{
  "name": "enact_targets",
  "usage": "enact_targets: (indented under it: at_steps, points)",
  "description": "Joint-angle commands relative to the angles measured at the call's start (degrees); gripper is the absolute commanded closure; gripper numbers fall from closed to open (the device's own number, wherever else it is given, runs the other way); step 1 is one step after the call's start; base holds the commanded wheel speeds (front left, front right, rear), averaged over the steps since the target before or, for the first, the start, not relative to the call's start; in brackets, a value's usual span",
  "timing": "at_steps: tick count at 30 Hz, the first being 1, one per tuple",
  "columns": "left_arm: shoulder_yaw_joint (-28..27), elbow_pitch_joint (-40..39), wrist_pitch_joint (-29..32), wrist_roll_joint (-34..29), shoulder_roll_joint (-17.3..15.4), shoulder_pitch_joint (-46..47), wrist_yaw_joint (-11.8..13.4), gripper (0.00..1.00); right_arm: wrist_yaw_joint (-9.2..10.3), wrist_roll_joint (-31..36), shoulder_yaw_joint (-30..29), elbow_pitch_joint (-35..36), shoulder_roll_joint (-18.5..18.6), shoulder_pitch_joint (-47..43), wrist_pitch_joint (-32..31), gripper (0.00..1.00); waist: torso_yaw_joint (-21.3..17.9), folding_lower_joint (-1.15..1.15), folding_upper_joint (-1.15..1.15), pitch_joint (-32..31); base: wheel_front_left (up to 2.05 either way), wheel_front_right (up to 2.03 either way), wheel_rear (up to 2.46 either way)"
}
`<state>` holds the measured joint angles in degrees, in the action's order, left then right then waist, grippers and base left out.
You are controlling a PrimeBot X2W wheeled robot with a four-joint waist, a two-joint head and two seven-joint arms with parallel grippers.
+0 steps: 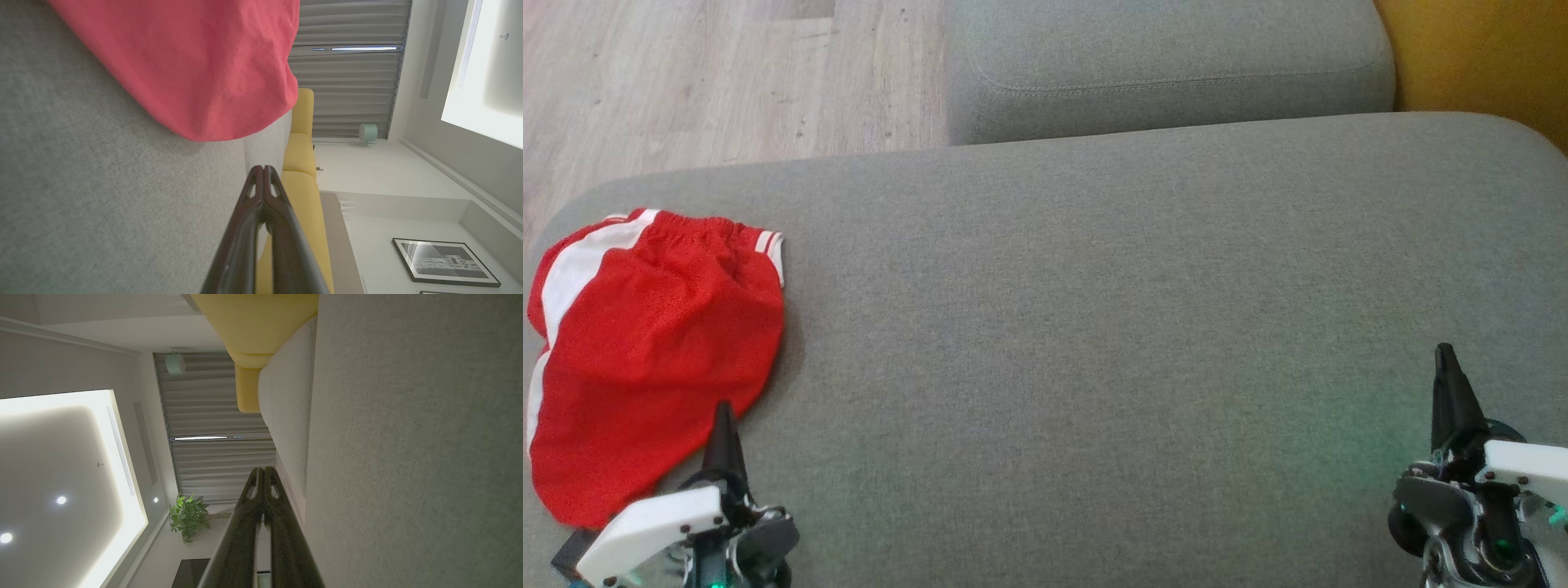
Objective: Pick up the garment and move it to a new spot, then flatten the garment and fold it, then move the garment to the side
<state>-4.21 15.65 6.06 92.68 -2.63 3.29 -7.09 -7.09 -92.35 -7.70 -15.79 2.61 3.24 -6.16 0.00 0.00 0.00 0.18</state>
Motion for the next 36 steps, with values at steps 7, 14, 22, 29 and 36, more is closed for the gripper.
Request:
enact_targets:
  at_steps: [7,14,22,29,36]
  points:
    - [-2.3,-1.6,0.4,-0.5,-0.2,2.9,-0.4,1.00,-0.40,0.2,1.2,1.8,0.3,2.9,-0.3,1.00,0.0,0.00,0.00,0.0,0.00,0.00,0.00]
    - [-2.3,-1.6,0.4,-0.5,-0.2,2.9,-0.4,1.00,-0.40,0.2,1.2,1.8,0.3,2.9,-0.3,1.00,0.0,0.00,0.00,0.0,0.00,0.00,0.00]
    - [-2.3,-1.6,0.4,-0.5,-0.2,2.9,-0.4,1.00,-0.40,0.2,1.2,1.8,0.3,2.9,-0.3,1.00,0.0,0.00,0.00,0.0,0.00,0.00,0.00]
    - [-2.3,-1.6,0.4,-0.5,-0.2,2.9,-0.4,1.00,-0.40,0.2,1.2,1.8,0.3,2.9,-0.3,1.00,0.0,0.00,0.00,0.0,0.00,0.00,0.00]
    - [-2.3,-1.6,0.4,-0.5,-0.2,2.9,-0.4,1.00,-0.40,0.2,1.2,1.8,0.3,2.9,-0.3,1.00,0.0,0.00,0.00,0.0,0.00,0.00,0.00]
